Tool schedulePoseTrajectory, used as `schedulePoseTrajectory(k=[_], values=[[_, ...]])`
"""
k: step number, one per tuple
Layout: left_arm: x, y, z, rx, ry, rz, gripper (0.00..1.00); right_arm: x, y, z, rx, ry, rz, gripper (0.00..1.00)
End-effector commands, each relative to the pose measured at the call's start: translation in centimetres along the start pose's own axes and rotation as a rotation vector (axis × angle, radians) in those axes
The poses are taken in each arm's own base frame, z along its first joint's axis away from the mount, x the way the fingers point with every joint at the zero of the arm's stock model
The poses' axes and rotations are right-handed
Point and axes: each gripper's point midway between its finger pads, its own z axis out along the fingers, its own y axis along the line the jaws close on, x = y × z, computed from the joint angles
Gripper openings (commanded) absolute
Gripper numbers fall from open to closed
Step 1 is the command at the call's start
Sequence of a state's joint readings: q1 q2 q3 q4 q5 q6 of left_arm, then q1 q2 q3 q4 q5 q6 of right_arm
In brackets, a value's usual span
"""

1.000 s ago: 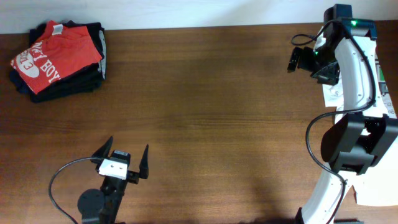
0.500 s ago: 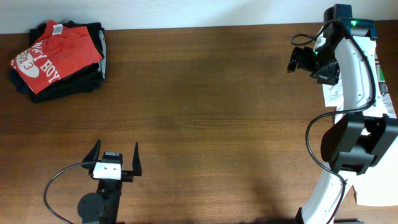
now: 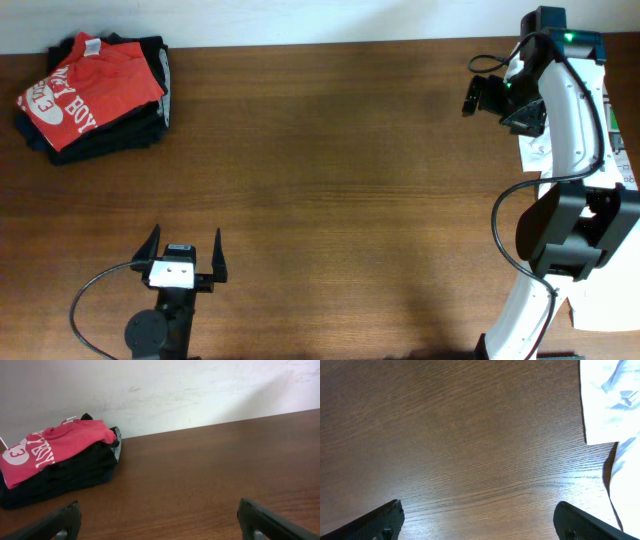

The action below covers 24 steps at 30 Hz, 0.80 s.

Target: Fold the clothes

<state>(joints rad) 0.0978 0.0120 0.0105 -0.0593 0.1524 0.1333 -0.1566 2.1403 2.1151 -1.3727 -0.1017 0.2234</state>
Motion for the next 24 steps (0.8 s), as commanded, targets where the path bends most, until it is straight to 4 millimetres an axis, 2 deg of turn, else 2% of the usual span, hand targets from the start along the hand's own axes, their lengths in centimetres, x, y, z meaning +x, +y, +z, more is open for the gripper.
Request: schedulePoseTrajectory(k=[1,3,4,6,7,9,11,12,14,15,16,20,22,24], values=[[0.2,0.3,0.0,-0.017,0.006,-0.006,0.99,-0.2,-0.4,-0.9,0.023,-0.020,-0.009,0.99],[0.2,0.3,0.0,-0.017,0.006,-0.006,0.99,-0.2,0.4,-2.2,-0.013,-0.047,-0.012,0.99],[0.2,0.3,0.0,-0.017,0.006,-0.006,0.99,-0.7,2.0,-4.5,-0.058,-0.126,-0.041,0.99],[0.2,0.4,0.0,-0.020,0.007,-0.006,0.99,-0.7,3.1,-8.4,-0.076,-0.235,-0.073,0.99],[0.2,0.4,0.0,-0.020,0.007,-0.006,0.99,-0.4,2.8,-11.4,-0.054,-0.309,-0.080,0.99],[0.2,0.4,0.0,-0.020,0.007,-0.006,0.99,1.5,1.8,-15.6,0.004,-0.424,-0.083,0.99],[0.2,0.4,0.0,-0.020,0.007,-0.006,0.99,3.0,2.0,-17.3,-0.052,-0.544,-0.093,0.99],[0.2,0.4,0.0,-0.020,0.007,-0.006,0.99,4.3,2.0,-17.0,-0.073,-0.606,-0.104,0.99],[0.2,0.4,0.0,-0.020,0.007,-0.006,0.99,8.1,1.3,-15.4,-0.118,-0.730,-0.122,0.99],[0.2,0.4,0.0,-0.020,0.007,-0.006,0.99,9.8,1.2,-14.5,-0.169,-0.850,-0.140,0.99],[0.2,0.4,0.0,-0.020,0.006,-0.006,0.99,10.8,1.3,-14.2,-0.201,-0.927,-0.153,0.99],[0.2,0.4,0.0,-0.020,0.007,-0.006,0.99,16.6,-0.4,-10.0,-0.302,-1.205,-0.179,0.99],[0.2,0.4,0.0,-0.020,0.007,-0.006,0.99,18.2,-1.1,-8.4,-0.331,-1.288,-0.183,0.99],[0.2,0.4,0.0,-0.020,0.007,-0.006,0.99,19.1,-1.3,-7.8,-0.352,-1.334,-0.189,0.99]])
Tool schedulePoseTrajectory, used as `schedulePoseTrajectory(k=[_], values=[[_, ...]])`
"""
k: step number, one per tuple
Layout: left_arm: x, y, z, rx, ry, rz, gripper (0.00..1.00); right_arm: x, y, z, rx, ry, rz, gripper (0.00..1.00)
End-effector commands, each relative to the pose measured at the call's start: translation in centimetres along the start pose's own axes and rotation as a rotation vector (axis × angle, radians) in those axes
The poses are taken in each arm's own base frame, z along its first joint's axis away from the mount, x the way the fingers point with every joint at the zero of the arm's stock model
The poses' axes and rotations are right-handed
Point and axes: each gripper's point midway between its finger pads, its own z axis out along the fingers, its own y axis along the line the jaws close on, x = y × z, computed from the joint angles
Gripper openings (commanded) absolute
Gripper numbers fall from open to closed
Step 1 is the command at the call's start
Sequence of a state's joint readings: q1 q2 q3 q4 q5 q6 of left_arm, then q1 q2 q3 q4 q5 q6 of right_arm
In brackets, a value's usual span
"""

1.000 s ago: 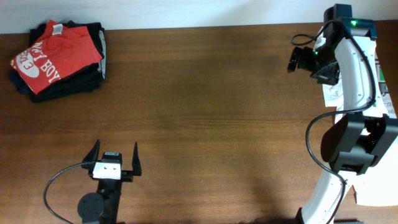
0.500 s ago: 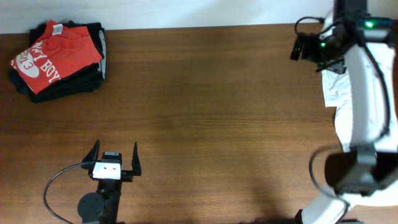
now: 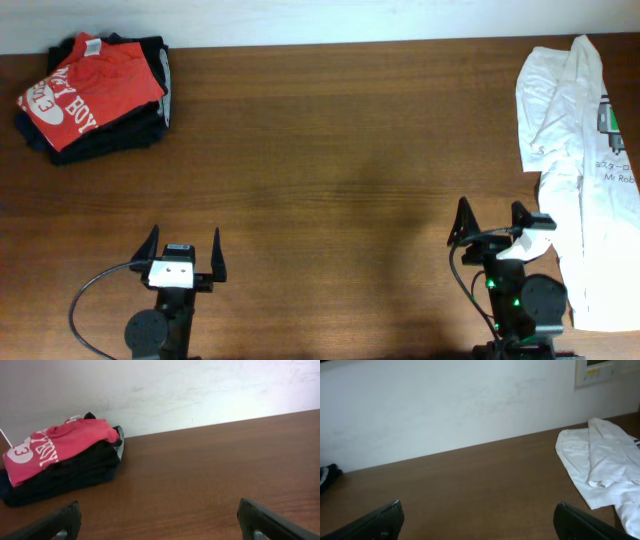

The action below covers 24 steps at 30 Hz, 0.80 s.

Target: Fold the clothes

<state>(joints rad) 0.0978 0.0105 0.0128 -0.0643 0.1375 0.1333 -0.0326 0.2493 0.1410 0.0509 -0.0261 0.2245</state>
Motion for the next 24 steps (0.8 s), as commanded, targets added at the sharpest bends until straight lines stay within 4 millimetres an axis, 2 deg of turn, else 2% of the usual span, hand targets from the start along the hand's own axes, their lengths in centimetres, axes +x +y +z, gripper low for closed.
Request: schedulePoseTrajectory(k=[1,7,9,10,24], values=[[0.2,0.1,0.0,-0.006,0.003,-0.006,0.99,0.6,0.2,-0.9,-0.030,-0.070,-0.009,0.99],[0.2,0.1,0.0,-0.006,0.004,-0.006,0.99,1.6,0.0,-1.2,-0.034,-0.086,-0.019,0.99],[0.2,0.1,0.0,-0.006,0.004,-0.006,0.99,3.8,-0.5,-1.1,-0.015,0.006,-0.087,0.99],[0.2,0.1,0.0,-0.006,0.004,-0.006,0.99,4.2,-0.6,-1.1,-0.014,0.022,-0.110,0.99],[0.2,0.1,0.0,-0.006,0.004,-0.006,0.99,4.2,-0.5,-1.1,-0.020,0.019,-0.142,0.99]])
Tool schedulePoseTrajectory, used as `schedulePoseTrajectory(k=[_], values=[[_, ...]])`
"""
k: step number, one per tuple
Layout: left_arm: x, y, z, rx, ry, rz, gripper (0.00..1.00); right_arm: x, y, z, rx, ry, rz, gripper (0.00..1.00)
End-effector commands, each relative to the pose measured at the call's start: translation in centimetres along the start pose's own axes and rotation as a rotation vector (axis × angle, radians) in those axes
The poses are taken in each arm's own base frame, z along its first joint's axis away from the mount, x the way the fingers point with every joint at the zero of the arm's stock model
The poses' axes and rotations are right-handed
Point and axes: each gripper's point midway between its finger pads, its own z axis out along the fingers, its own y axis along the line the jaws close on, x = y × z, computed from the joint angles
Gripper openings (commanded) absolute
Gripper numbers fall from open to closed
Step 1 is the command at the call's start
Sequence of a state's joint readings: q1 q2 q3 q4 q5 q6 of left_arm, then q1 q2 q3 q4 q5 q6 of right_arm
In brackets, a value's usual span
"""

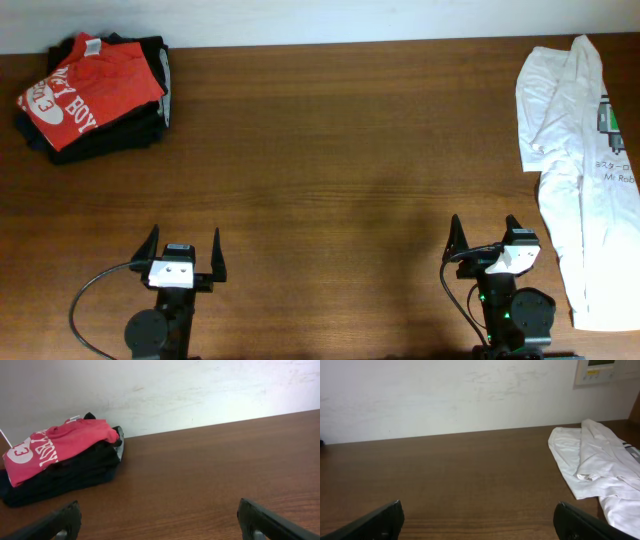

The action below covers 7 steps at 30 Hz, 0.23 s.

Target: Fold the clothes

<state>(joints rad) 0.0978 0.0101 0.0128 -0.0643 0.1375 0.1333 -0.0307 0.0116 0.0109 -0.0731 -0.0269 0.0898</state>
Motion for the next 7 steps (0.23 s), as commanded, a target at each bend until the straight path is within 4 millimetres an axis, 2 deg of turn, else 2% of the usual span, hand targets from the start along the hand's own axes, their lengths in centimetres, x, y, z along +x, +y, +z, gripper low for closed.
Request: schedulePoseTrajectory(k=[1,7], values=[[0.19,0.12,-0.01,-0.006,0.004,-0.006,0.99,0.18,0.37,-0.01,-0.020,0.002,-0.008,0.99],[0.20,0.12,-0.01,-0.006,0.004,-0.006,0.99,0.18,0.37,-0.01,-0.020,0.002,-0.008,0.99]])
